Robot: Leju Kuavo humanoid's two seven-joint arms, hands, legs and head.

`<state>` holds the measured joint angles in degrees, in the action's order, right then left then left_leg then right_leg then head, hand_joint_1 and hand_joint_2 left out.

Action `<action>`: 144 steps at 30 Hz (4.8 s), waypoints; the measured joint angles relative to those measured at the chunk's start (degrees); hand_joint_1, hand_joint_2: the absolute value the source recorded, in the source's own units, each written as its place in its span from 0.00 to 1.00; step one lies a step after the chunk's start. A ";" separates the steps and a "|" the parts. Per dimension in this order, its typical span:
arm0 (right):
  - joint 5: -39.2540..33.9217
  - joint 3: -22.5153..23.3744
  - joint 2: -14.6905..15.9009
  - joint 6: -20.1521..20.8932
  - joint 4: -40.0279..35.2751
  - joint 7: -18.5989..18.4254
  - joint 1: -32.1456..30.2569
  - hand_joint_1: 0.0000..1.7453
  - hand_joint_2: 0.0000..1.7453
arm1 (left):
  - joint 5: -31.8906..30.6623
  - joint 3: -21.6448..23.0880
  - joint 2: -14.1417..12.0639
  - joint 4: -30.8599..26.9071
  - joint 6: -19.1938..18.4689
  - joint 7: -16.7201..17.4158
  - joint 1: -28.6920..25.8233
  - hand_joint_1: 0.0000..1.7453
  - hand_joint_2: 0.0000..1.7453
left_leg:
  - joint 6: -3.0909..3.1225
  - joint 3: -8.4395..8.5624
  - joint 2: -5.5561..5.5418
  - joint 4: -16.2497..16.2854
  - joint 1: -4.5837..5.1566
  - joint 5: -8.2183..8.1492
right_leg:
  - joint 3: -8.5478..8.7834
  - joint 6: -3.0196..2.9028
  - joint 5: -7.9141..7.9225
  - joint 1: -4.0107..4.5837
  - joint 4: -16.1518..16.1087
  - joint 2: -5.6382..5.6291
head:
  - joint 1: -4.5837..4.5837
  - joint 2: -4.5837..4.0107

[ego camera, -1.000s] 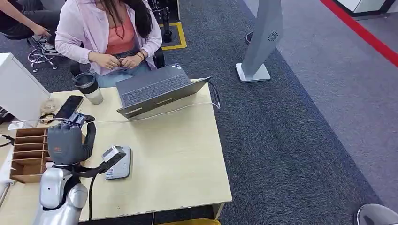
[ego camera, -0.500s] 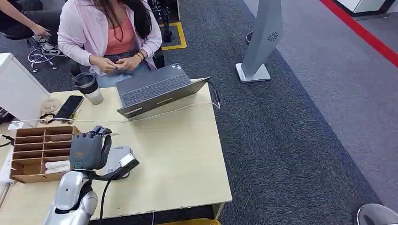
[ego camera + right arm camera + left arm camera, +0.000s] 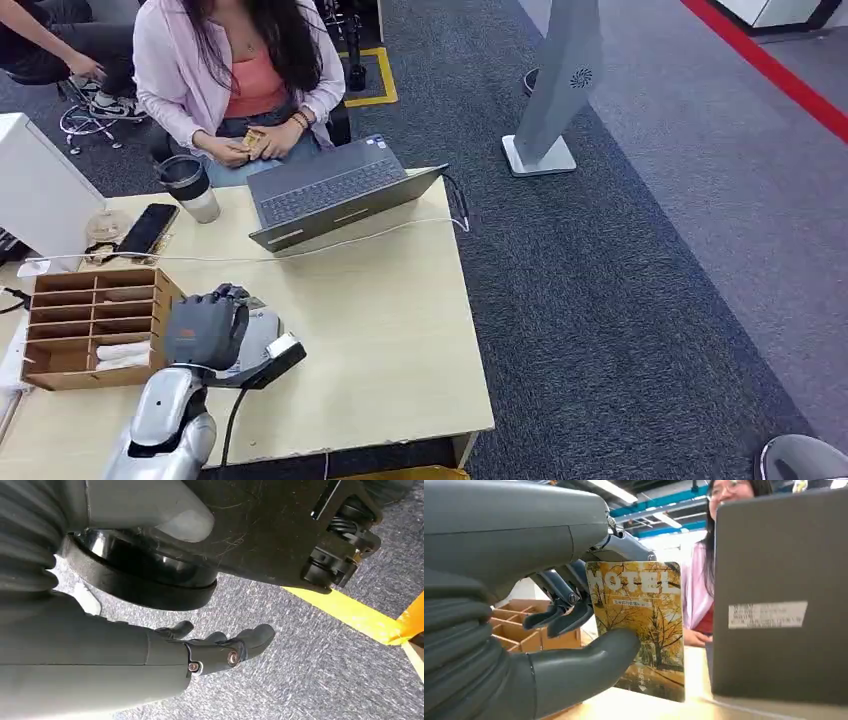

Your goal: Pass the card to the sensor for recognition and then transmit it.

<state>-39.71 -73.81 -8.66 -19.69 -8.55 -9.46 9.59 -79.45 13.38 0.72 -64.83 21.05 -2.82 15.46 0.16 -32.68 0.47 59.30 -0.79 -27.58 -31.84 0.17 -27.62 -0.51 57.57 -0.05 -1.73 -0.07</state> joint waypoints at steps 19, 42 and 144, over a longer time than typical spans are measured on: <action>-0.74 -0.33 -0.07 -0.33 0.00 -0.44 0.02 0.00 1.00 | 0.44 0.81 0.81 4.10 -3.32 2.80 1.74 1.00 1.00 | 0.00 0.00 0.00 0.00 0.00 0.00 | 0.00 0.00 0.00 0.00 0.00 0.00 | -0.02 0.00; -1.57 -0.57 -0.17 -0.09 0.00 -1.31 0.18 0.00 1.00 | 0.17 1.03 2.47 13.09 -7.32 5.73 6.11 1.00 1.00 | 0.01 0.05 -0.02 0.00 0.00 0.01 | 0.07 0.00 0.01 0.00 0.00 0.02 | -0.02 0.00; -12.06 -4.46 -0.35 -4.07 0.31 -1.99 0.44 0.00 1.00 | -1.79 -0.61 -3.54 -24.20 16.04 -5.44 -20.93 0.00 1.00 | -0.01 -0.24 0.12 -0.07 -0.01 0.22 | -0.29 -0.04 0.23 0.01 0.00 -0.01 | 0.00 0.00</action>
<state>-51.78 -78.27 -9.01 -23.76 -8.24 -11.45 10.03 -81.24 12.76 -2.81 -89.02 37.09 -8.26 -5.47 0.16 -32.92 0.59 59.24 -0.80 -27.36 -32.13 0.13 -27.40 -0.50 57.57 -0.06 -1.73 -0.07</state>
